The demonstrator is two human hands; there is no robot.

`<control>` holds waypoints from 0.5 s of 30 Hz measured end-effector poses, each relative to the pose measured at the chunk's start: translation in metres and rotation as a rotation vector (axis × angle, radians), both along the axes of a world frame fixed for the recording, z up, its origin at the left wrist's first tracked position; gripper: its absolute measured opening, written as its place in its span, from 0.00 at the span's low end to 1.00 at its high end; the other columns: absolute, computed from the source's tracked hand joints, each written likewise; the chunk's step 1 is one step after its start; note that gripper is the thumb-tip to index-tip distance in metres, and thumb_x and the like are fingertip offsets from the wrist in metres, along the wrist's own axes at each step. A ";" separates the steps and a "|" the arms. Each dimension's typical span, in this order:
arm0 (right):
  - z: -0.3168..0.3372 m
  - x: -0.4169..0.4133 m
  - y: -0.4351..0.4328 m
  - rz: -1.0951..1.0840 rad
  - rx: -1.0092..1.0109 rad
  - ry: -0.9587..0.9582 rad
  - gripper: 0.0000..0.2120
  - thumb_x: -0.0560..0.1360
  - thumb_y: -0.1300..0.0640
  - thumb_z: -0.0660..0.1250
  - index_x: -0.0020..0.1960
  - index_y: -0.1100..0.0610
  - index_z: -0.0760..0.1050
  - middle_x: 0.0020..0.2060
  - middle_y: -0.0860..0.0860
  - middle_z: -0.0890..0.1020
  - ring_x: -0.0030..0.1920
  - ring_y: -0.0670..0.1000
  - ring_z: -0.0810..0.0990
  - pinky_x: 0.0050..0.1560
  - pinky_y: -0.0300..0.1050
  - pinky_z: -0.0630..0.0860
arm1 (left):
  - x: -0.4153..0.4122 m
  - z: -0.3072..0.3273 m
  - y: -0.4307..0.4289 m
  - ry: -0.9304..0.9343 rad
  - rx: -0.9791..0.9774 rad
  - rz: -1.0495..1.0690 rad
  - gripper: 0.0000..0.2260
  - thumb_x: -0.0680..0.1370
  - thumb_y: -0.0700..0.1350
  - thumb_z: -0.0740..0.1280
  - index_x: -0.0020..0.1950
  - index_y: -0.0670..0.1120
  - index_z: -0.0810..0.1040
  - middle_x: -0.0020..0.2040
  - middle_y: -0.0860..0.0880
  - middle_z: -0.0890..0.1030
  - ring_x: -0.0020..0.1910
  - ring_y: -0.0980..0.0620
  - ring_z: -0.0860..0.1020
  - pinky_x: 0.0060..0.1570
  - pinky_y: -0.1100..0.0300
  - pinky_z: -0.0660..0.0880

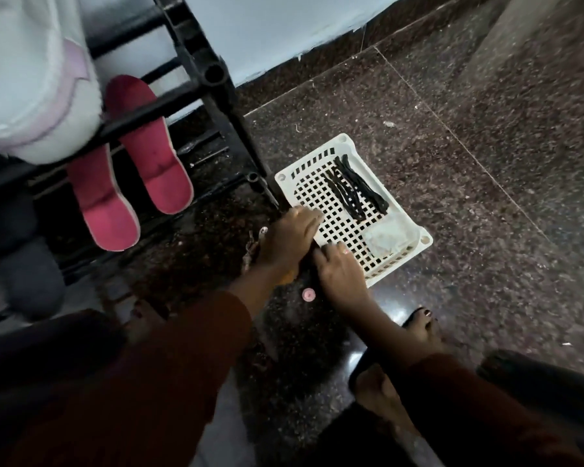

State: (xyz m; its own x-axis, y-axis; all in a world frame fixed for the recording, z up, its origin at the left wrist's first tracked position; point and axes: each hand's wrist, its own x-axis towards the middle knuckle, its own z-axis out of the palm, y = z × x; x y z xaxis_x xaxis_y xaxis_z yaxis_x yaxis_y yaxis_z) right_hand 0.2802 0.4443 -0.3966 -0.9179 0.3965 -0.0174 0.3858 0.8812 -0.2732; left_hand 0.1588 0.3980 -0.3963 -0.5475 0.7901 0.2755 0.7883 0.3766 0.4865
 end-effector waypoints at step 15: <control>-0.028 0.011 -0.057 -0.267 -0.487 -0.434 0.15 0.80 0.56 0.53 0.60 0.64 0.69 0.58 0.64 0.74 0.58 0.62 0.74 0.55 0.51 0.69 | 0.030 -0.055 -0.115 -0.441 -0.561 0.440 0.13 0.75 0.44 0.67 0.60 0.50 0.78 0.55 0.42 0.81 0.54 0.42 0.77 0.52 0.52 0.73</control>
State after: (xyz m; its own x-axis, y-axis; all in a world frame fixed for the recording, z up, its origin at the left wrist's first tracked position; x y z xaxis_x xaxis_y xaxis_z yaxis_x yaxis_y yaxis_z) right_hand 0.2909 0.3870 -0.4243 -0.6605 0.4612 -0.5924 0.7351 0.5579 -0.3853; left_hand 0.1886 0.2829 -0.4518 -0.8033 0.4352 -0.4067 0.2942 0.8836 0.3643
